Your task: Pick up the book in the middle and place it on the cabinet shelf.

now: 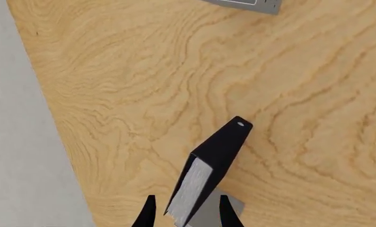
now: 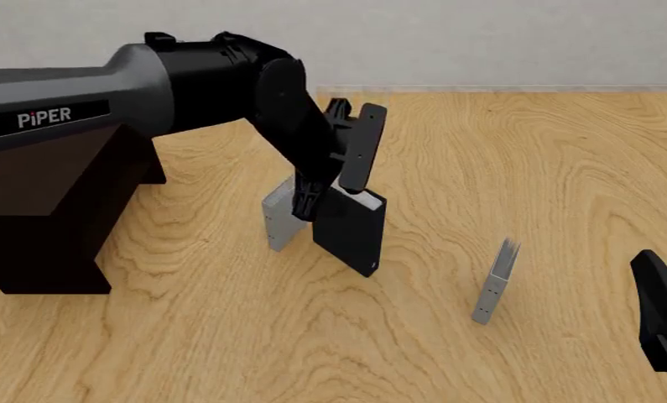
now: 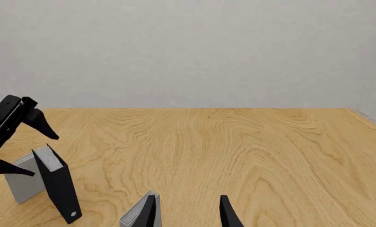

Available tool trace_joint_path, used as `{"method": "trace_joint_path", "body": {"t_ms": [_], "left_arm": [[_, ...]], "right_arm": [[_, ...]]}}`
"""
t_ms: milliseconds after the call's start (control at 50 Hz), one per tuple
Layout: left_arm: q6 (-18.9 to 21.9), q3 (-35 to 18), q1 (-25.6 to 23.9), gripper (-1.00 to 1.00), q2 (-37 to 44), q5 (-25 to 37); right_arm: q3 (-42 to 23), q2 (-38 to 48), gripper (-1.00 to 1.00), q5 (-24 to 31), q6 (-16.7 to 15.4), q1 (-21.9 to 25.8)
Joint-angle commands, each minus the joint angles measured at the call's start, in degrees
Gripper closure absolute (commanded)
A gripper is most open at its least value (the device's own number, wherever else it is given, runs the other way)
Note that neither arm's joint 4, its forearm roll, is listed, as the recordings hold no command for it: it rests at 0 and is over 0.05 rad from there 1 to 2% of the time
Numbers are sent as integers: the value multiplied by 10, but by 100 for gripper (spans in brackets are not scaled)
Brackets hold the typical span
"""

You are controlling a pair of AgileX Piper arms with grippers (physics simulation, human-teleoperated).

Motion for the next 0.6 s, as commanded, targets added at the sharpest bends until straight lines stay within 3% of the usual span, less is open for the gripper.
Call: {"method": "trace_joint_path", "body": {"t_ms": [20,260,600], "left_arm": [[4,-5,2,-100,9,-8],[-5,25,-6,-100,11,-26],[-1,14,11,-100,31,-24]], "right_arm": [[0,0,-100,0,0,0],[0,0,-100,0,0,0],[0,0,-100,0,0,0]]}}
